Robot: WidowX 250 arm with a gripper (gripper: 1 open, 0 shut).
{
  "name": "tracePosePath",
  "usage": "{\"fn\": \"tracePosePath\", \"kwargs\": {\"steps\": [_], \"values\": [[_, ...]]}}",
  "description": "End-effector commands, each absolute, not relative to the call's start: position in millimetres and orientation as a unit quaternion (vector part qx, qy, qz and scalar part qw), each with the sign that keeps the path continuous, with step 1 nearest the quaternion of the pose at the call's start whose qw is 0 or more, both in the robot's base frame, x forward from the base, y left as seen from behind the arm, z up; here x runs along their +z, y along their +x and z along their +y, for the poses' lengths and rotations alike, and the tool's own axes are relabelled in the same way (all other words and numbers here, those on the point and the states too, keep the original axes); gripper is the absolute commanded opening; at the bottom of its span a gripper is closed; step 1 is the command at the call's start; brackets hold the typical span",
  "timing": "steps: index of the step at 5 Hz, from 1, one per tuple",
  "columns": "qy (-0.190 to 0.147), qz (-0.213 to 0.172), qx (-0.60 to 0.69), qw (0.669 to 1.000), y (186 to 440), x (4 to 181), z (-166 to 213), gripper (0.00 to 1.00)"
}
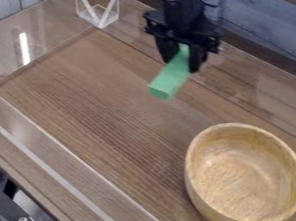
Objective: Move green stick from inside the wooden bowl to the table next to it
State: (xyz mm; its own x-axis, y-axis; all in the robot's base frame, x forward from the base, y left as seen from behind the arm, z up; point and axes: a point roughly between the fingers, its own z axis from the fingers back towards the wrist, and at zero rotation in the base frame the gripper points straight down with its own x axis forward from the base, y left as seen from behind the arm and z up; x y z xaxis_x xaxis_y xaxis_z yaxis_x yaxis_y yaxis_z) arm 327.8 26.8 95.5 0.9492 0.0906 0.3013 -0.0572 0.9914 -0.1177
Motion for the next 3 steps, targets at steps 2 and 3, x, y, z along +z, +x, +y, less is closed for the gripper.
{"fn": "tracePosePath", "kwargs": {"steps": [2,3], "values": [[-0.025,-0.173,0.047,0.983,330.9,79.3,41.7,0.0],[-0.013,-0.173,0.072,0.982,332.0,62.2,40.0,0.0]]}}
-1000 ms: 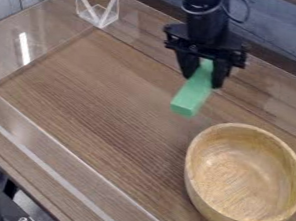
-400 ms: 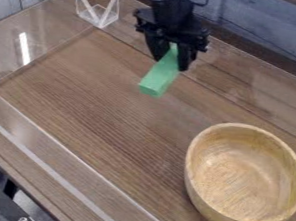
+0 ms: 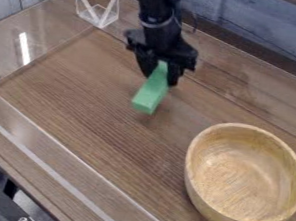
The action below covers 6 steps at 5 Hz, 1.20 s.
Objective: Move green stick from inside the wooden bowl to the table next to it
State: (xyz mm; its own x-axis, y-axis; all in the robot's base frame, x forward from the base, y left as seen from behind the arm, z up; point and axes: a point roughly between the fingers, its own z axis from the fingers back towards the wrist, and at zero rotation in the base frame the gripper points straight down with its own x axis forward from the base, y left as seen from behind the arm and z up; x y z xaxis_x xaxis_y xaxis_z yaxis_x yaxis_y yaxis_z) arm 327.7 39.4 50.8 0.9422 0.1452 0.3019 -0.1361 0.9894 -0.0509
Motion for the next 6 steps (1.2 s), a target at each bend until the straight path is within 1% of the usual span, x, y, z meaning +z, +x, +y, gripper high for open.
{"fn": "tracePosePath", "kwargs": {"steps": [1,3,4,5,6], "values": [[-0.008,-0.172,0.072,0.982,338.2,46.8,49.8,0.0],[-0.007,-0.169,0.076,0.983,347.4,28.5,67.1,0.0],[-0.007,-0.167,0.072,0.983,347.6,32.3,79.2,1.0],[-0.009,-0.166,0.068,0.984,348.2,36.1,90.3,0.0],[-0.011,-0.164,0.065,0.984,352.4,48.1,92.8,0.0]]}}
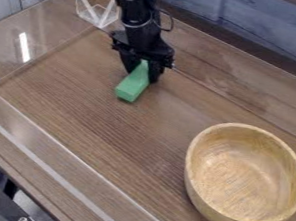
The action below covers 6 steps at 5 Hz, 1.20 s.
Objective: Move green stick from inside the wooden bowl to the table next to it
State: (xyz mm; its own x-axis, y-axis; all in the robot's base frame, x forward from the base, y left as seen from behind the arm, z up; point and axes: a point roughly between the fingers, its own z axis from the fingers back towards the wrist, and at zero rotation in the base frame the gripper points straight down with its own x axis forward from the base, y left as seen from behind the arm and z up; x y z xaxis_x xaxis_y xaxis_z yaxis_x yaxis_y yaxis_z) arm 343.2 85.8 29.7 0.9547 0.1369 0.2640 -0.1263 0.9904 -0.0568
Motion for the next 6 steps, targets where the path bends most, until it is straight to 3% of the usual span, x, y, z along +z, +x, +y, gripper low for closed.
{"fn": "tracePosePath", "kwargs": {"steps": [1,5,6], "values": [[-0.015,-0.163,0.061,0.985,355.6,59.9,95.1,0.0],[-0.024,-0.155,0.084,0.984,345.5,74.3,99.9,0.0],[-0.027,-0.153,0.073,0.985,341.6,69.6,93.3,0.0]]}}
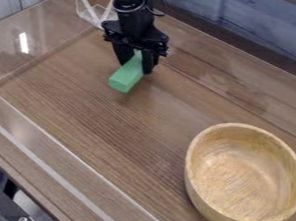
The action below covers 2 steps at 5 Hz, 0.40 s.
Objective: Move green stick from inside the wooden bowl to the table next to it
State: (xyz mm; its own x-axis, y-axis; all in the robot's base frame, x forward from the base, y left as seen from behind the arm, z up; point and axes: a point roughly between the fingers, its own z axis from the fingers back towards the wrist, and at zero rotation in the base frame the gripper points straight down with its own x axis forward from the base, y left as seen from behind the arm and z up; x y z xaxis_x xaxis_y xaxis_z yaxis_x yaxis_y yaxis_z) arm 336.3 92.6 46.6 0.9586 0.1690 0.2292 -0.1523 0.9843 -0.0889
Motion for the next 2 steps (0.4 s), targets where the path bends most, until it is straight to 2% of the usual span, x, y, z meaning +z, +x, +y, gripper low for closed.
{"fn": "tracePosePath", "kwargs": {"steps": [1,2], "values": [[-0.031,-0.151,0.063,0.986,337.5,64.9,86.7,0.0],[-0.034,-0.149,0.044,0.987,340.3,74.3,90.4,1.0]]}}
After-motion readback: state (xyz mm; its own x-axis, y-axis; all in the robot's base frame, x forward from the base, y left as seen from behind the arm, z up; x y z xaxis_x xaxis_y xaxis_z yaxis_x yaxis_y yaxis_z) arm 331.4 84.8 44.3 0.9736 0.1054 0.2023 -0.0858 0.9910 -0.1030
